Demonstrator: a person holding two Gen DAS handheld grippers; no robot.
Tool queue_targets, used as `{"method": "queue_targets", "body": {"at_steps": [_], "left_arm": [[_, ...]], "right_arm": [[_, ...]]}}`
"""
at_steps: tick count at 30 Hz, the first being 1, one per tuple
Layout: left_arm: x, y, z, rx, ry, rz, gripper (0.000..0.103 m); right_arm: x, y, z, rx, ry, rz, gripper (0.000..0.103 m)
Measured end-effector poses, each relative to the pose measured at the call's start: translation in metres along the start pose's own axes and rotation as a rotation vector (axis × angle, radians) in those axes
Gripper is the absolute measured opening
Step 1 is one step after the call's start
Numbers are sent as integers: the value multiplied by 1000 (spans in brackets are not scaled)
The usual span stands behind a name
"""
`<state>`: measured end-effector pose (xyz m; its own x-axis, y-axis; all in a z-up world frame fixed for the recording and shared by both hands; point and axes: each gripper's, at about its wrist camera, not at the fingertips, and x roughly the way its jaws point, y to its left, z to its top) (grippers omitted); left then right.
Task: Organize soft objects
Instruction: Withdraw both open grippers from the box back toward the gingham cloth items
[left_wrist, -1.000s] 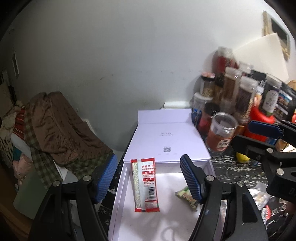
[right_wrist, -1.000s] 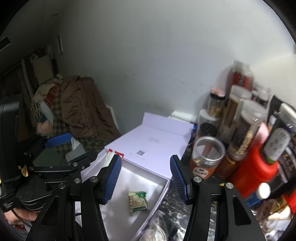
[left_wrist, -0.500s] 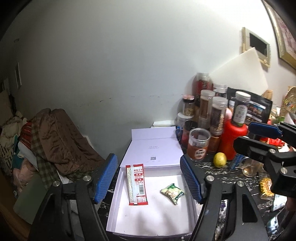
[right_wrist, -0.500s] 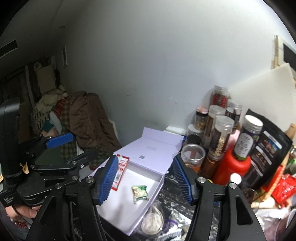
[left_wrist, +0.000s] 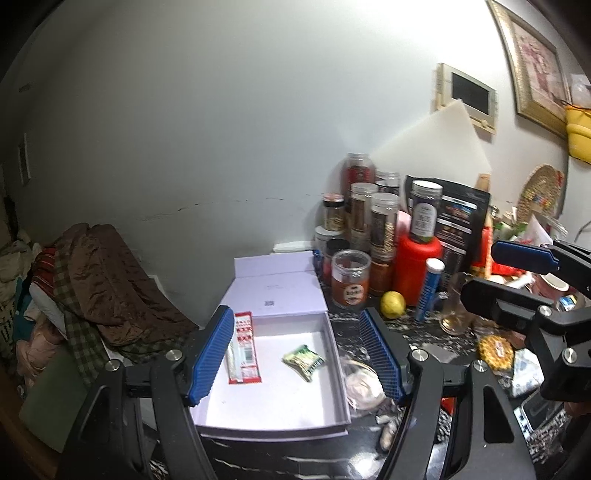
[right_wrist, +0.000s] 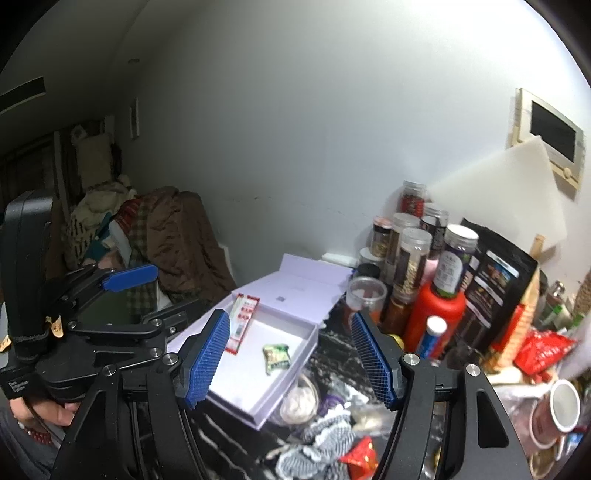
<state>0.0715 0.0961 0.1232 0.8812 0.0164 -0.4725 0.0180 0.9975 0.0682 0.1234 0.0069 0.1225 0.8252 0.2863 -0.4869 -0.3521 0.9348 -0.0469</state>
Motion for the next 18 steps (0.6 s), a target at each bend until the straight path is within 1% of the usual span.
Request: {"method": "queue_targets", "body": {"at_steps": [4,8,11,16,18], "left_arm": [[-10,-10,-12,3,1,-40,70],[-16,-20,-26,4,12,-59,70],[-17,-28,-39,8,34,-73,70],[-15,-37,-56,-8,64,-129,70],[-14,-43,-62,-1,73,-139,70]], "right_arm": [[-17,3,-17,-3,1,-18,69],[-30,2,-34,-3,11,-26,69],[-33,-3,-47,6,27,-42,69],[-36,-11,-69,27,56,-68,69],[-36,-14,-79,29,71,-81,69]]}}
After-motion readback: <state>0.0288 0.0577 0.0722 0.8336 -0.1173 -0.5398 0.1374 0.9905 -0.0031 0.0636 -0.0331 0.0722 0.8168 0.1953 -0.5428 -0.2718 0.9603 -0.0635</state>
